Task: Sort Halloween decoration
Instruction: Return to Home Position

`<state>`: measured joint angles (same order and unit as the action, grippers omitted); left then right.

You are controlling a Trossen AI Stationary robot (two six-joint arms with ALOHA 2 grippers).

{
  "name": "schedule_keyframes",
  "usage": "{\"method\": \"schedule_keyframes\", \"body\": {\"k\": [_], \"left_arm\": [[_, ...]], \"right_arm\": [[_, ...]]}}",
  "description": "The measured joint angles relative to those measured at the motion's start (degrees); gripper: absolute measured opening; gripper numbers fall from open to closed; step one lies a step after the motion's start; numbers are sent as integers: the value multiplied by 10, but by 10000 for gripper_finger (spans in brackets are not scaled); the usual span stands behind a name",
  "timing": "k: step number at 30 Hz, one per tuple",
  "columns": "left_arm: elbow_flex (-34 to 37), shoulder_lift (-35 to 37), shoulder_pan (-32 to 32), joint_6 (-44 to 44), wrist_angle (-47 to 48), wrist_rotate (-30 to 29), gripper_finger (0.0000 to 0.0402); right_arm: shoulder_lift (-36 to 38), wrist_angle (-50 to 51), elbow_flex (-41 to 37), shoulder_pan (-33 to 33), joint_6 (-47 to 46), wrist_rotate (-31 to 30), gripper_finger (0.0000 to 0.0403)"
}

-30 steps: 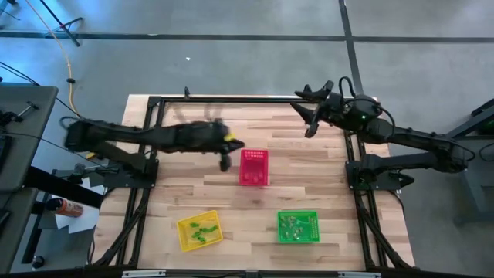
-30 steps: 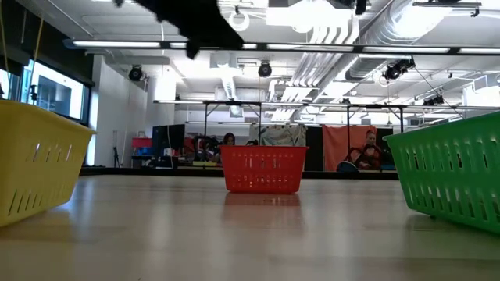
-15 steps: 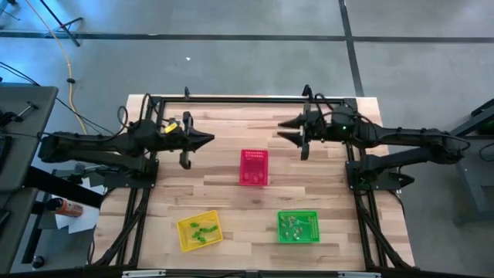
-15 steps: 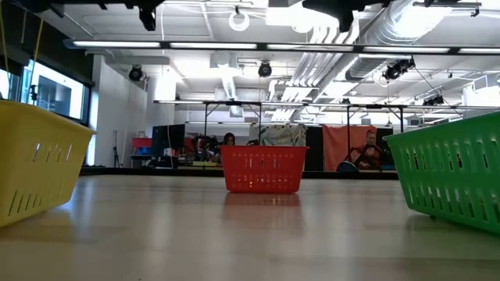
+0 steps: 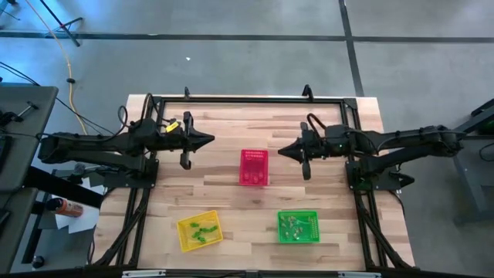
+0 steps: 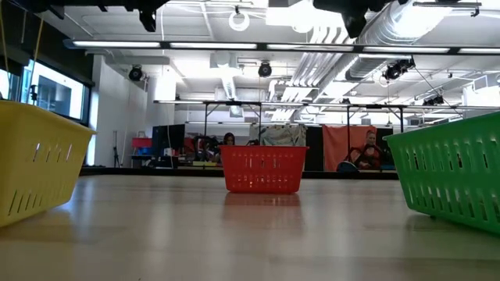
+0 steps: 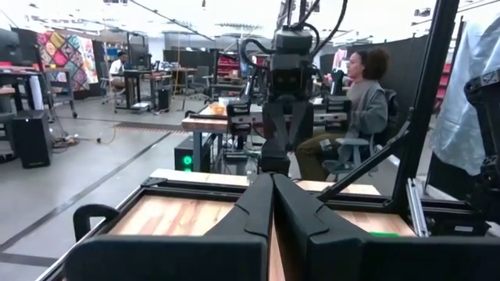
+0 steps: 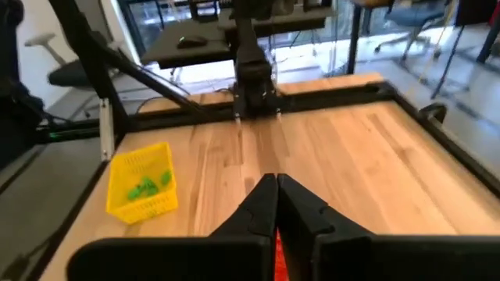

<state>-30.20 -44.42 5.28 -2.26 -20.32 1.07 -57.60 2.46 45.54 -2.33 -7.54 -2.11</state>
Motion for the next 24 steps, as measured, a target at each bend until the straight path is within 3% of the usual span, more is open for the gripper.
{"method": "schedule_keyframes", "body": {"k": [4,11,19,24], "left_arm": [[0,0,0,0,0,-1,1],[0,0,0,0,0,-1,1],[0,0,0,-2,15,-3,0],[0,2,0,-57,31,-3,0]], "right_arm": [[2,-33,-4,-2,11,-17,2],[3,-104,-5,29,20,18,1],[3,-102,-5,49,31,42,0],[5,-74,-5,54,30,44,0]]}}
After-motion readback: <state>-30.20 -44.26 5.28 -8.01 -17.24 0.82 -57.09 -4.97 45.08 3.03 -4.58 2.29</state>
